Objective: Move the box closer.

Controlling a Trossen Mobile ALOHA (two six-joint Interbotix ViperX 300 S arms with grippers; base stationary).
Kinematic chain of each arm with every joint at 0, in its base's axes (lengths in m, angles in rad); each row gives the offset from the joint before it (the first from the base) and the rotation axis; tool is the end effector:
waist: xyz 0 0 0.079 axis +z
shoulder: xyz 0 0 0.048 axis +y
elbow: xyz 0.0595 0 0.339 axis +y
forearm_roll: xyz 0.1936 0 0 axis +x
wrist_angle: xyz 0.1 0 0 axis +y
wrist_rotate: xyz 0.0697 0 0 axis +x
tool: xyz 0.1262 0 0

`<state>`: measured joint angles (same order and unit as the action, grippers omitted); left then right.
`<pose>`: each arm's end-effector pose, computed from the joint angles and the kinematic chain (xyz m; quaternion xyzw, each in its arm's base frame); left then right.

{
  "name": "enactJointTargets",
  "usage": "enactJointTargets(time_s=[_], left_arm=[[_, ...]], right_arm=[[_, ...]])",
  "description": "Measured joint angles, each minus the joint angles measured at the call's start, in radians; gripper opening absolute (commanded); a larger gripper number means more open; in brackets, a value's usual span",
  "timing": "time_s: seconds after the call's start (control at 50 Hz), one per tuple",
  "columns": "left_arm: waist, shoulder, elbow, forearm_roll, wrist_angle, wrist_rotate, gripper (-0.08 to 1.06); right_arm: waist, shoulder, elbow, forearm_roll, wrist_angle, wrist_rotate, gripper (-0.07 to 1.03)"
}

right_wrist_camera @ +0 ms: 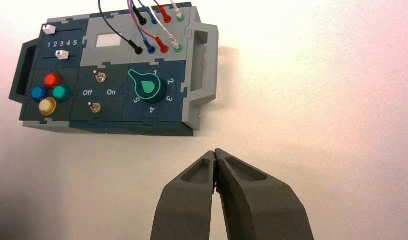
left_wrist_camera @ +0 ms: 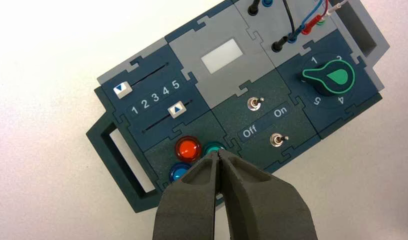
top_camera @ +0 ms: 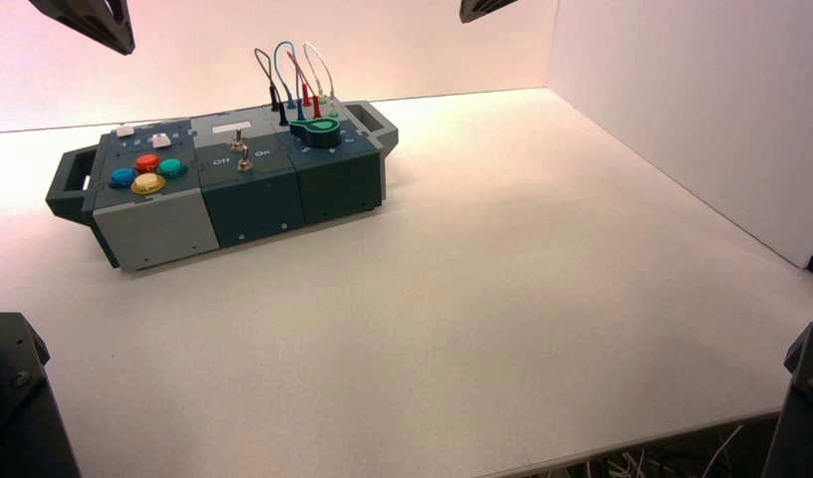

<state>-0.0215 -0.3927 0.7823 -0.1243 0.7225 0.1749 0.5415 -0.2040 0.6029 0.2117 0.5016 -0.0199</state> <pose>0.2835 -0.0222 0.1767 0.0187 0.5237 -0.0654 0.8492 0.3177 0.2142 0.2054 -0.0226 0.4428 0.2491 0.8611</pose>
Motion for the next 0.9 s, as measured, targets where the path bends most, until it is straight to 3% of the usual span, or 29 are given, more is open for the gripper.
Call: enactJointTargets(time_s=[0.9], left_arm=[[0.012, 0.000, 0.000, 0.000, 0.000, 0.005, -0.03]], right_arm=[[0.000, 0.005, -0.015, 0.000, 0.028, -0.003, -0.02]])
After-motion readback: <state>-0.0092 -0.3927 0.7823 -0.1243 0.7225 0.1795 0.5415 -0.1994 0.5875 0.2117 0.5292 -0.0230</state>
